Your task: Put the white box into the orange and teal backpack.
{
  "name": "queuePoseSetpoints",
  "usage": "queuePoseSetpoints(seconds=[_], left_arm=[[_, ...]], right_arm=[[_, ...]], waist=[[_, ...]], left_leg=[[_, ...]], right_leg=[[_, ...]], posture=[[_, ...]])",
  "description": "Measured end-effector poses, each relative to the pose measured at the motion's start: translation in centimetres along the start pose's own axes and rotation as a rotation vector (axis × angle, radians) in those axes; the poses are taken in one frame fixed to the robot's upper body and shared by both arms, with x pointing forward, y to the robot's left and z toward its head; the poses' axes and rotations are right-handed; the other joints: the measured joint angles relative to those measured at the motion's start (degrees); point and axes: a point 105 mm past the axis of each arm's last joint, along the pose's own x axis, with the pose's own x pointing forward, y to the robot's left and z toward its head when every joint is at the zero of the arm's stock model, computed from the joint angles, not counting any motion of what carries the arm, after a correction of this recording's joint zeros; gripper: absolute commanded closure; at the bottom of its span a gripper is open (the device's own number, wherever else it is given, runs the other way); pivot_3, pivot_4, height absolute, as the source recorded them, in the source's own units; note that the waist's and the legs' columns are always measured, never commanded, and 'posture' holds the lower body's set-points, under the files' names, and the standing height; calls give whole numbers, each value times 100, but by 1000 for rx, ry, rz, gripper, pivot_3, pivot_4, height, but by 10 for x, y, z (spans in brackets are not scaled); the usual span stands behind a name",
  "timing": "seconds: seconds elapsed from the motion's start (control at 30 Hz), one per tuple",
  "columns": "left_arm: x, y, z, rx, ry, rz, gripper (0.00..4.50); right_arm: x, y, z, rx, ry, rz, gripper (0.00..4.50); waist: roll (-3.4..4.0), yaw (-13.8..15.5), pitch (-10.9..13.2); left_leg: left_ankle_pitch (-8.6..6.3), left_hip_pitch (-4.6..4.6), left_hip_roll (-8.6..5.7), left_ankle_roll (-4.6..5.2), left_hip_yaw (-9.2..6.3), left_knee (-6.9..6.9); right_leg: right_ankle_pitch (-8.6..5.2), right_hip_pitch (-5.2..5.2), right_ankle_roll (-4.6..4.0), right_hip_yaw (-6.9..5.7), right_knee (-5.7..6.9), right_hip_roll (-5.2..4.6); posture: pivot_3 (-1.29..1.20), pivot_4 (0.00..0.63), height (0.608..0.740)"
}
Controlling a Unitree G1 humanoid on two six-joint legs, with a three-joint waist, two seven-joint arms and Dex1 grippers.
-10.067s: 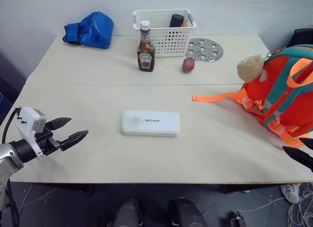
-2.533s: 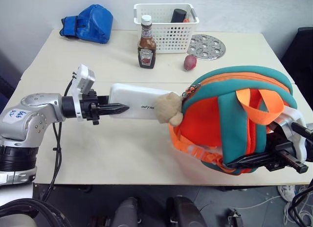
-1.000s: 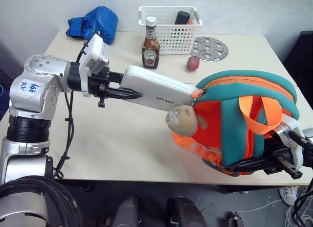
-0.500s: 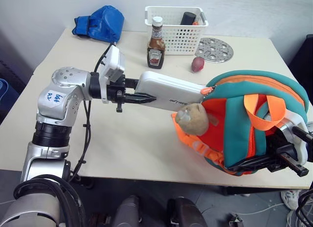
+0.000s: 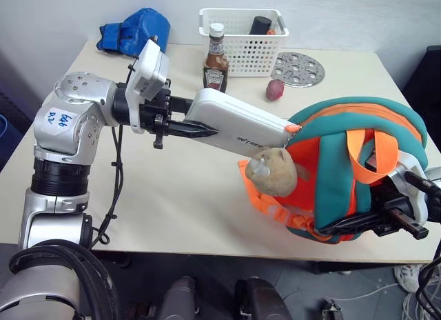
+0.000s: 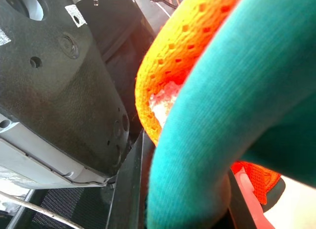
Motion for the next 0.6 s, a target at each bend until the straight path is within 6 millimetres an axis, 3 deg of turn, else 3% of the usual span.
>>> queuePoseSetpoints(seconds=[0.3, 0.6], left_arm=[[33, 4, -36, -68, -155, 99, 3159], [23, 4, -45, -36, -149, 148, 3159]], right_arm=[[-2, -2, 6, 43, -42, 7, 4490], [-4, -1, 8, 59, -46, 2, 4490]], waist=[[-1, 36, 1], [-1, -5, 0]], left_leg=[[-4, -8, -6, 21, -8, 21], [-2, -3, -2, 17, -12, 11]], right_leg=[[3, 10, 4, -3, -3, -9], [5, 6, 2, -15, 4, -6]], posture=[[0, 150, 740], [0, 150, 740]])
